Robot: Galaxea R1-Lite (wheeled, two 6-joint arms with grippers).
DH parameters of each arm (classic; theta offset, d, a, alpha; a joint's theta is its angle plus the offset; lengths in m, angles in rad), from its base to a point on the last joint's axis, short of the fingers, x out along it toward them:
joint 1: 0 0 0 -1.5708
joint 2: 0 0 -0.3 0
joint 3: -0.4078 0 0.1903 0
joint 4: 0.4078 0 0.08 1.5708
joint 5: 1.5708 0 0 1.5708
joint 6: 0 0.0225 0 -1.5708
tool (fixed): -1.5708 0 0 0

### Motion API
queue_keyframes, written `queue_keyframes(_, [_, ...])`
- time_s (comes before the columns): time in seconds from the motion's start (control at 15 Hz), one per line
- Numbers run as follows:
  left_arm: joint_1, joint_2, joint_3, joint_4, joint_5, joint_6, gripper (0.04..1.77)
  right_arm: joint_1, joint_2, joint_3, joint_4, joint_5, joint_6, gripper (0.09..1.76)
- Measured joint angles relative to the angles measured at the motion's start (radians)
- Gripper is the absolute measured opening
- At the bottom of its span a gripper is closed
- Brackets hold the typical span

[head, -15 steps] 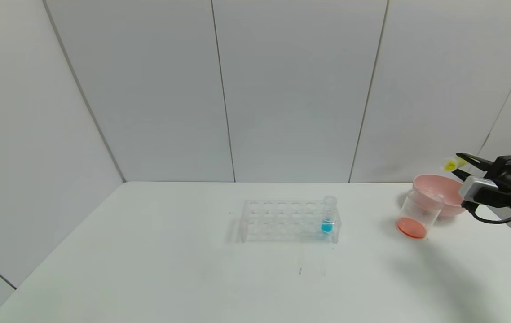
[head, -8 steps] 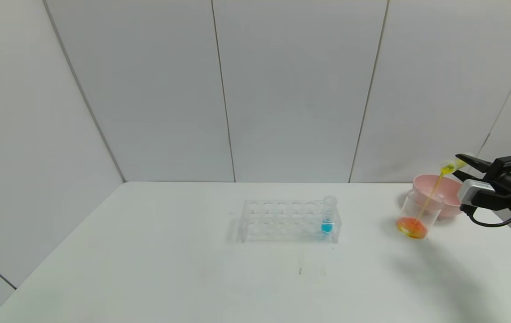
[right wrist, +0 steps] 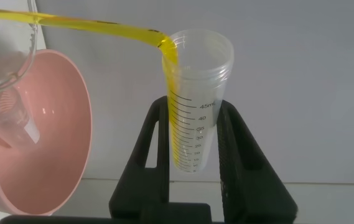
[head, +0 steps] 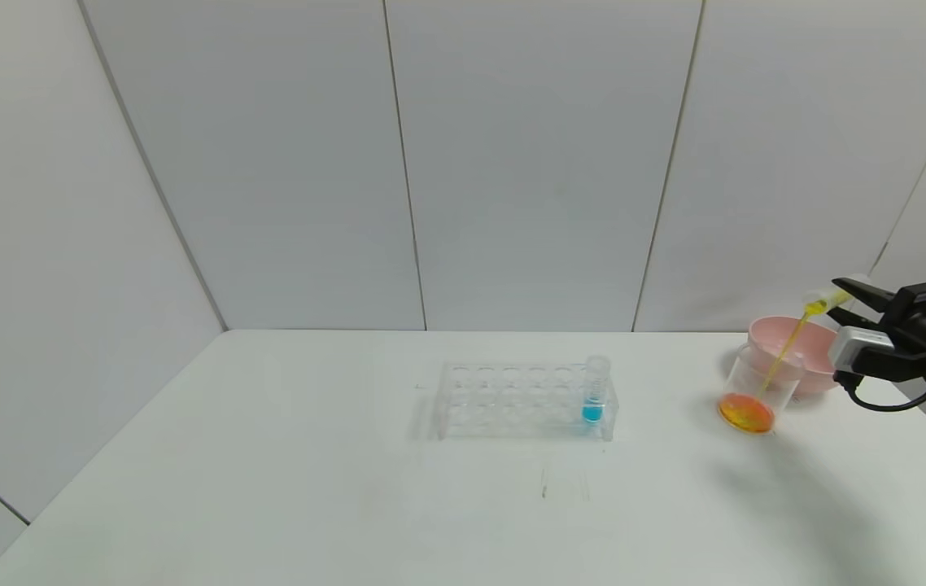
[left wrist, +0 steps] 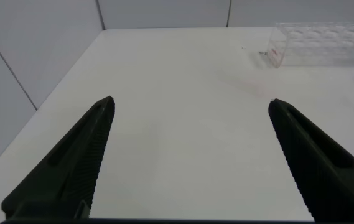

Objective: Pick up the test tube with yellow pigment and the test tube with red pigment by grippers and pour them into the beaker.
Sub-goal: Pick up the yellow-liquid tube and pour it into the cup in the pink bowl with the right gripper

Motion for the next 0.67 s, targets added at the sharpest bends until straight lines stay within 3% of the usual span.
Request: queue_keyframes(0.67, [0.0, 0.0, 0.0, 0.0, 0.0, 0.0, 1.76, -0.001, 0.0, 0.003, -0.005, -0.019, -0.082, 0.52])
